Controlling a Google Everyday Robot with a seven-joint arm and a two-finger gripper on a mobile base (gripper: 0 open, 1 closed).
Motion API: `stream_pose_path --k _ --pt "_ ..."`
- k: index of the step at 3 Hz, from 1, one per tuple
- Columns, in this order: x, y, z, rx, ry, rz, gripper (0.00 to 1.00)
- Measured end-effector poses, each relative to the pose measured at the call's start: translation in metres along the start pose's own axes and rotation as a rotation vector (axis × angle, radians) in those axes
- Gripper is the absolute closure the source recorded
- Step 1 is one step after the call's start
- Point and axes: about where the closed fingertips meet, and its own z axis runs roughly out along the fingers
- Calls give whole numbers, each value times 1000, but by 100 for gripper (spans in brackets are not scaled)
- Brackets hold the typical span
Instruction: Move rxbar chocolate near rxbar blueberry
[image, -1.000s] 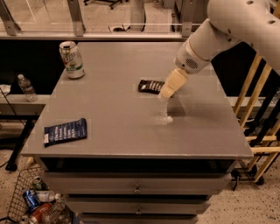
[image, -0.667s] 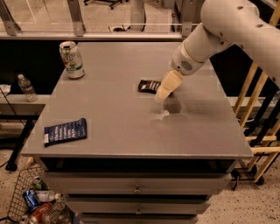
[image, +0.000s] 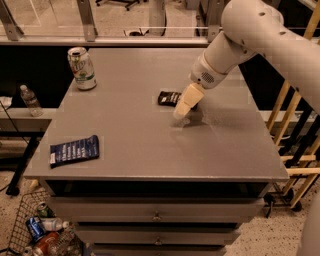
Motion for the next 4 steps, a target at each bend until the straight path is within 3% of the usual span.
stream_pose_path --k 2,4 --pt "4 2 13 -41 22 6 48" --pt "1 2 9 -46 22 4 96"
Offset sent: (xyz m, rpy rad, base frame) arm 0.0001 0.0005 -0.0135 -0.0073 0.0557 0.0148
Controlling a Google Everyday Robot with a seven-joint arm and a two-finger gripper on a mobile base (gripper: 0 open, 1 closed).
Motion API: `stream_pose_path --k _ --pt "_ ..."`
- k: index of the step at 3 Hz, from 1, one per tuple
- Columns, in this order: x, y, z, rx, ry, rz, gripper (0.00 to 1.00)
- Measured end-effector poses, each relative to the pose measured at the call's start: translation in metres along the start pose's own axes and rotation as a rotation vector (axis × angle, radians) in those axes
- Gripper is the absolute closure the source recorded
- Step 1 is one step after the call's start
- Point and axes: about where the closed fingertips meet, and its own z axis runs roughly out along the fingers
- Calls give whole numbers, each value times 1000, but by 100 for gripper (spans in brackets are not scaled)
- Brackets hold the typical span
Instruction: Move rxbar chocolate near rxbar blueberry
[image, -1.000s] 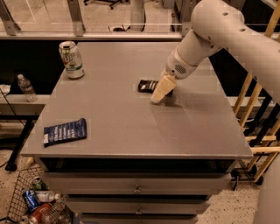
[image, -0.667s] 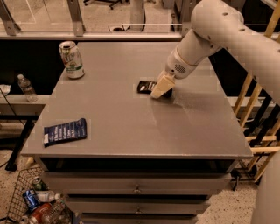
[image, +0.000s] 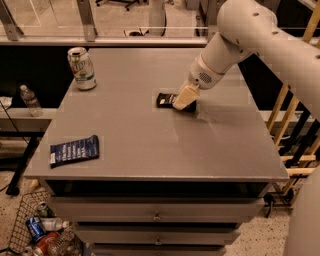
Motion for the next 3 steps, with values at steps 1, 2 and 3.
stream_pose_path --k 1,2,3 --pt "-21 22 -26 18 -43 -71 100" --pt "-56 68 -59 17 -119 -182 100" --pt "-56 68 -59 17 -119 -182 100"
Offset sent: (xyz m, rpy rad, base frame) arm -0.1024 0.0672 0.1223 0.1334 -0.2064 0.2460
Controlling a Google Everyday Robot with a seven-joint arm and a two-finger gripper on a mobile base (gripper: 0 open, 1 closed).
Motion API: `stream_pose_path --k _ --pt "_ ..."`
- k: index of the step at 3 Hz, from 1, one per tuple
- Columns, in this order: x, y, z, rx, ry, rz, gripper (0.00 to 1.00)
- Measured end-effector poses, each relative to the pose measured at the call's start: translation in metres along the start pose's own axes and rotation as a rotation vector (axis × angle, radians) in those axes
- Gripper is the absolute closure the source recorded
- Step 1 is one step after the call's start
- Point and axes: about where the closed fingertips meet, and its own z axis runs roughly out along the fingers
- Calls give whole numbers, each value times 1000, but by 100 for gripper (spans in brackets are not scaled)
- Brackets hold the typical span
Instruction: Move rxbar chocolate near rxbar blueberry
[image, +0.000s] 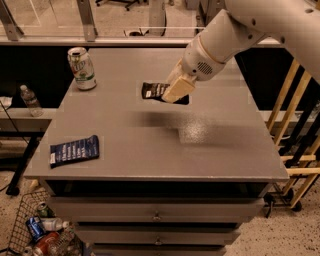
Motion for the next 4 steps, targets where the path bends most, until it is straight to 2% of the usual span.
stream_pose_path --k 1,2,3,4 --pt "-40 28 35 -106 11 -127 100" --pt "-91 76 76 -237 40 -302 100" --pt "-127 116 112 -342 58 -426 100" --pt "-155 132 138 -406 61 -503 100"
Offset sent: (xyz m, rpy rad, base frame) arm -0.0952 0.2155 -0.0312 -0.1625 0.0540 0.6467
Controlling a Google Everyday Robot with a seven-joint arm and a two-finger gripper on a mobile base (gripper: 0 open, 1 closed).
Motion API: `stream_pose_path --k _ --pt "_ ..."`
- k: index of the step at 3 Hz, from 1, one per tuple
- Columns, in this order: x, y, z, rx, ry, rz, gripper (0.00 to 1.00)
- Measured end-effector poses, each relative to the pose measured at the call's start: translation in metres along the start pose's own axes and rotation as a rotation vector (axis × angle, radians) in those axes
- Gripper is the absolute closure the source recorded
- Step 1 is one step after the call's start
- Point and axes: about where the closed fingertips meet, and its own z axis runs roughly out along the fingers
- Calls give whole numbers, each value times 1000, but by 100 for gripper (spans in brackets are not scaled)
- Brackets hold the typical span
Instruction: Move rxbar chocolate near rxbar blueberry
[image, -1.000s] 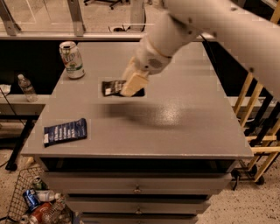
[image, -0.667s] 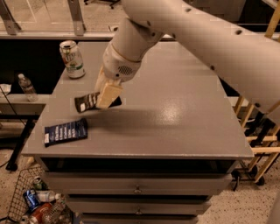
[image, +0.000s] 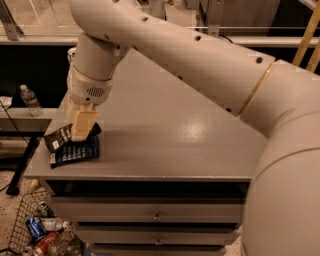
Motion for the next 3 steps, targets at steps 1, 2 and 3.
stream_pose_path --k 1,2,3 --pt "-13 -11 14 -32 -4 -29 100" --pt "-15 -22 23 -49 -10 -28 100" --pt "-9 -31 24 -43 -13 -10 100"
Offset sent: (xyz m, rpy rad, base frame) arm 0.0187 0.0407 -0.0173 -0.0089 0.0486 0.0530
